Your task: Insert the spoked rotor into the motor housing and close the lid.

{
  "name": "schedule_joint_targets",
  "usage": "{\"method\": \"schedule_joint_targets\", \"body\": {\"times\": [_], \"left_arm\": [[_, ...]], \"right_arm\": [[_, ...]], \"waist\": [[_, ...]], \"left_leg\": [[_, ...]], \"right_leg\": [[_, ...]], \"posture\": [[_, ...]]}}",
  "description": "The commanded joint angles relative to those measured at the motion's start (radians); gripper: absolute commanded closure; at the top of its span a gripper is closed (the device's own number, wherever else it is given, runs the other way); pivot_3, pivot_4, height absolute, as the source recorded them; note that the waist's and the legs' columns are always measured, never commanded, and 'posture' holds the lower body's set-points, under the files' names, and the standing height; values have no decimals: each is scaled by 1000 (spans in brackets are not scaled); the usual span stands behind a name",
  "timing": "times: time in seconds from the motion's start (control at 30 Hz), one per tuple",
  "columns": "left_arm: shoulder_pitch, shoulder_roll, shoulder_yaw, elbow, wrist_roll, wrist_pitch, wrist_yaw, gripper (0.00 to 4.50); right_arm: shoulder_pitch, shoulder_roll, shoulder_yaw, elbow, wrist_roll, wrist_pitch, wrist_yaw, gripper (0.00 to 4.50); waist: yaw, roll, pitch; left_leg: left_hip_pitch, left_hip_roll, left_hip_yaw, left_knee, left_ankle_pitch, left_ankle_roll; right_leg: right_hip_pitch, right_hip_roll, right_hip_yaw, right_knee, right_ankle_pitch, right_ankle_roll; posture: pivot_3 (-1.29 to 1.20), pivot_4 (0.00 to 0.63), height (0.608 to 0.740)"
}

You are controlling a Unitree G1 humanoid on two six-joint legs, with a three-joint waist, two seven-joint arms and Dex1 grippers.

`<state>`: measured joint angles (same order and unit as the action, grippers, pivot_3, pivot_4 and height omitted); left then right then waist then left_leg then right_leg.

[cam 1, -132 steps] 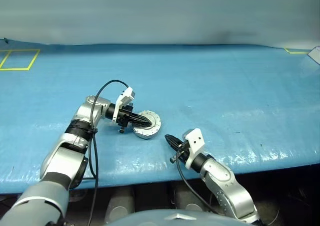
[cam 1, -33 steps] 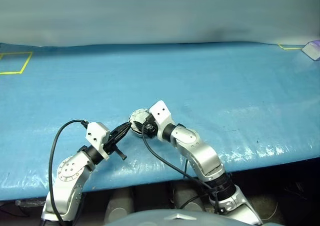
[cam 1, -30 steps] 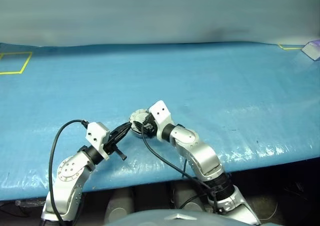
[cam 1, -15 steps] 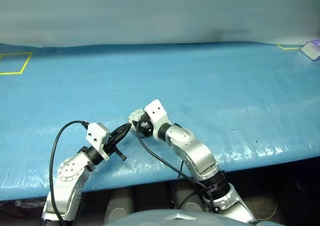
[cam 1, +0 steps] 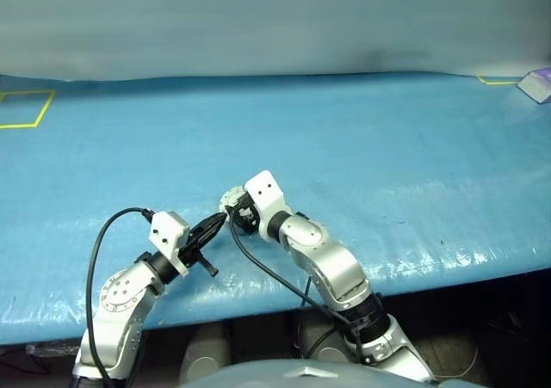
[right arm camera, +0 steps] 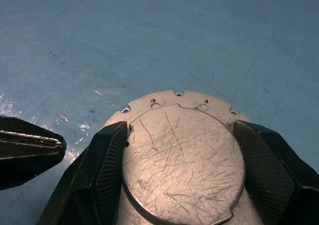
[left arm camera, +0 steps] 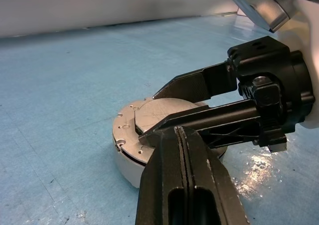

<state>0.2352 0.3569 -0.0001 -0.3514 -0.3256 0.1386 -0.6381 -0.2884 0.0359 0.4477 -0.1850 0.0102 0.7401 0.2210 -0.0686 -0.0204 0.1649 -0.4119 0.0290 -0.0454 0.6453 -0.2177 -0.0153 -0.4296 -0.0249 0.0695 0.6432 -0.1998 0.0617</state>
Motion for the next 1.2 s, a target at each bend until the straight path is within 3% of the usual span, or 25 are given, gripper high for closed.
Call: {"method": "schedule_joint_targets", "body": {"times": [0.03, 0.6, 0.77, 0.93, 1.2], "left_arm": [[0, -2, -1, -2, -8, -26, -7, 4500], [-9, -8, 5, 0, -7, 4, 23, 4500], [-150, 16, 10, 3, -1, 207, 116, 4500], [-334, 82, 54, 94, -157, 409, 10, 4500], [-599, 170, -18, 375, -137, 575, -99, 4500]], "right_arm": [[19, 0, 3, 52, -19, -13, -18, 1457], [27, 2, 9, 75, -10, -1, -26, 1457], [21, -5, 0, 77, -8, 1, -12, 1457], [16, 0, -6, 82, -7, -3, -7, 1457], [19, 3, -17, 81, -9, -13, -13, 1457]], "waist": [[0, 0, 0], [-1, 0, -1], [0, 0, -1], [-3, 0, -1], [-4, -1, -1]], "left_leg": [[0, 0, 0, 0, 0, 0], [2, 0, -1, 0, -1, -1], [2, 0, -2, 1, -1, -1], [1, 0, -2, 0, 0, 0], [1, -1, -4, 0, 0, 0]], "right_leg": [[0, 0, 0, 0, 0, 0], [-1, -2, -1, -2, 0, 0], [-1, -1, -2, -2, 0, 0], [1, 0, -2, 0, 0, 0], [2, 1, -3, 0, 0, 0]], "posture": [[0, 150, 740], [0, 150, 740], [0, 150, 740], [0, 150, 740], [0, 150, 740]]}}
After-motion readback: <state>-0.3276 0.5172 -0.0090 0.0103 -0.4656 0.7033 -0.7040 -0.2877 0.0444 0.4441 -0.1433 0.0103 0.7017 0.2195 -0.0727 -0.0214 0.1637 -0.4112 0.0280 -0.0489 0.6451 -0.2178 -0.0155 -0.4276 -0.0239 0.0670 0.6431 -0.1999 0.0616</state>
